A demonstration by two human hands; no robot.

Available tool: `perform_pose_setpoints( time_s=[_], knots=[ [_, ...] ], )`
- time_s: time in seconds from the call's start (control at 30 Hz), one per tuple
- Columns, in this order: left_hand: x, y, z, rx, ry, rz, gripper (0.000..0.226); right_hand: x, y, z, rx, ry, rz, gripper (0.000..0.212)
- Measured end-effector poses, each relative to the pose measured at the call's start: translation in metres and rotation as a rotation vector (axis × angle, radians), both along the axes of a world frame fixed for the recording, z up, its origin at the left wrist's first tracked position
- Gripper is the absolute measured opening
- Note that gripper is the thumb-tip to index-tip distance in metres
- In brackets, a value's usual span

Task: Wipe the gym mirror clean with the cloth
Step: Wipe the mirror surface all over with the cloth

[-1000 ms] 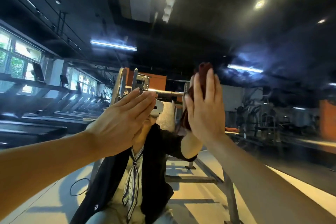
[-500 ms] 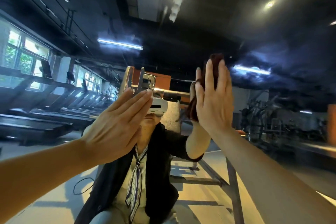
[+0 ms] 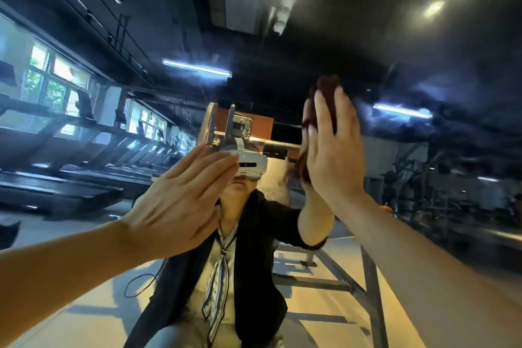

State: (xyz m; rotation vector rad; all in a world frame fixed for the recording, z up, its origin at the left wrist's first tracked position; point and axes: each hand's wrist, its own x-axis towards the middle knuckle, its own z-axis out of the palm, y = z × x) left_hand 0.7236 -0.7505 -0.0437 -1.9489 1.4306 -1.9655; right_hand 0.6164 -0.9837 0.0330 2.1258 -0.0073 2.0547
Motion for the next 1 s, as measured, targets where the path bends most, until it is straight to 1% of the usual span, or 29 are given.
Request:
perform_pose_setpoints(
  time_s=[0.03,0.07,0.13,0.23,0.33,0.4,0.47,0.5,0.53,0.6,0.63,0.7,0.73,0.77,0.8,0.83,0.87,0.93,1.0],
  knots=[
    [0.001,0.003,0.0,-0.014,0.008,0.001,0.061,0.009,0.018,0.01,0.054,-0.028,0.005,0.048],
    [0.003,0.006,-0.002,-0.032,0.016,0.0,0.063,0.02,0.033,0.01,0.025,-0.038,-0.016,0.047],
    [0.005,0.012,-0.005,-0.074,0.028,-0.018,0.066,0.035,0.055,-0.01,-0.137,-0.003,-0.056,0.048],
    [0.008,0.019,-0.01,-0.103,0.042,-0.029,0.065,0.033,0.06,-0.065,-0.359,0.166,-0.079,0.053],
    [0.007,0.019,-0.019,-0.035,0.046,-0.004,0.061,0.02,0.037,-0.117,-0.55,0.264,-0.157,0.047],
    [0.001,0.013,-0.03,0.038,0.035,-0.021,0.059,0.007,0.011,-0.147,-0.652,0.322,-0.16,0.044],
    [-0.008,0.002,-0.041,0.11,0.007,-0.078,0.059,-0.012,-0.023,-0.162,-0.715,0.369,-0.185,0.043],
    [-0.013,-0.007,-0.046,0.151,-0.009,-0.104,0.061,-0.025,-0.042,-0.162,-0.719,0.393,-0.234,0.045],
    [-0.016,-0.015,-0.05,0.192,-0.02,-0.117,0.063,-0.038,-0.06,-0.156,-0.679,0.41,-0.302,0.048],
    [-0.022,-0.031,-0.052,0.246,-0.035,-0.123,0.064,-0.061,-0.088,-0.127,-0.452,0.368,-0.357,0.06],
    [-0.025,-0.039,-0.05,0.254,-0.033,-0.123,0.064,-0.069,-0.096,-0.106,-0.298,0.308,-0.336,0.061],
    [-0.03,-0.054,-0.042,0.25,-0.013,-0.12,0.062,-0.076,-0.097,-0.065,0.039,0.148,-0.254,0.055],
    [-0.033,-0.061,-0.039,0.244,-0.005,-0.12,0.061,-0.074,-0.094,-0.05,0.15,0.076,-0.211,0.053],
    [-0.036,-0.069,-0.038,0.242,-0.002,-0.12,0.06,-0.07,-0.09,-0.045,0.198,0.029,-0.182,0.052],
    [-0.039,-0.076,-0.037,0.248,-0.007,-0.119,0.06,-0.063,-0.087,-0.05,0.189,0.007,-0.179,0.051],
    [-0.042,-0.083,-0.039,0.259,-0.02,-0.121,0.059,-0.057,-0.085,-0.069,0.143,0.001,-0.206,0.051],
    [-0.044,-0.09,-0.042,0.273,-0.037,-0.128,0.058,-0.054,-0.085,-0.101,0.082,0.035,-0.241,0.052],
    [-0.047,-0.102,-0.05,0.297,-0.066,-0.154,0.058,-0.057,-0.094,-0.187,-0.033,0.169,-0.319,0.053],
    [-0.049,-0.112,-0.058,0.334,-0.093,-0.181,0.058,-0.073,-0.116,-0.268,-0.05,0.308,-0.386,0.055]
  ],
)
